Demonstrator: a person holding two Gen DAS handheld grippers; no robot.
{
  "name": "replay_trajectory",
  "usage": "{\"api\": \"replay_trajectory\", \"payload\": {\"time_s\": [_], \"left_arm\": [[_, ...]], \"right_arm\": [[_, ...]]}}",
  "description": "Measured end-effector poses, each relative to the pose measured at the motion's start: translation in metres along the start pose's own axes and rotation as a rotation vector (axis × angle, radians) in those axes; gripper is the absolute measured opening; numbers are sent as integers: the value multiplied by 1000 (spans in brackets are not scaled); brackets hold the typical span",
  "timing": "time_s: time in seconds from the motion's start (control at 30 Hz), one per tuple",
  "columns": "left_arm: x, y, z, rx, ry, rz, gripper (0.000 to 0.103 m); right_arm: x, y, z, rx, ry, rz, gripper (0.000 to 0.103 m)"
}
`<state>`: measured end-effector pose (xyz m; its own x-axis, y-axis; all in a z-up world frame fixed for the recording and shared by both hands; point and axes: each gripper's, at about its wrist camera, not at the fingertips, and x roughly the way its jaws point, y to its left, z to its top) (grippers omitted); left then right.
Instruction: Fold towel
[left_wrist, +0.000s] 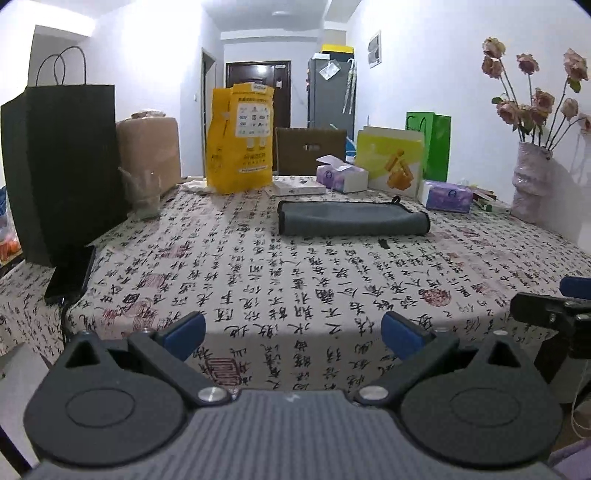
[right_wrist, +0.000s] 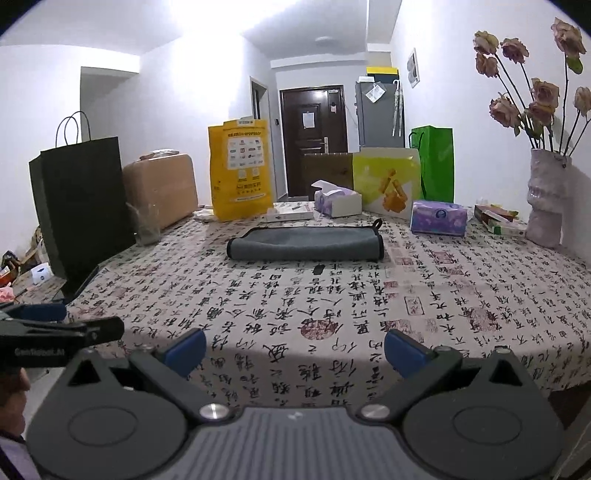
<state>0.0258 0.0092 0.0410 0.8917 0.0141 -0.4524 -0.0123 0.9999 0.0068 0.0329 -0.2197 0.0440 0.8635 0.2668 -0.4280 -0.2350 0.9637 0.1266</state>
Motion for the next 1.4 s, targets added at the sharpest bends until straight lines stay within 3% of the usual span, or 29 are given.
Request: {"api": "replay_trajectory", "payload": {"time_s": [1.4], "left_arm": [[5, -4, -1, 9, 18, -6, 103]], "right_arm": [[5, -6, -5, 34, 6, 2, 103]]}}
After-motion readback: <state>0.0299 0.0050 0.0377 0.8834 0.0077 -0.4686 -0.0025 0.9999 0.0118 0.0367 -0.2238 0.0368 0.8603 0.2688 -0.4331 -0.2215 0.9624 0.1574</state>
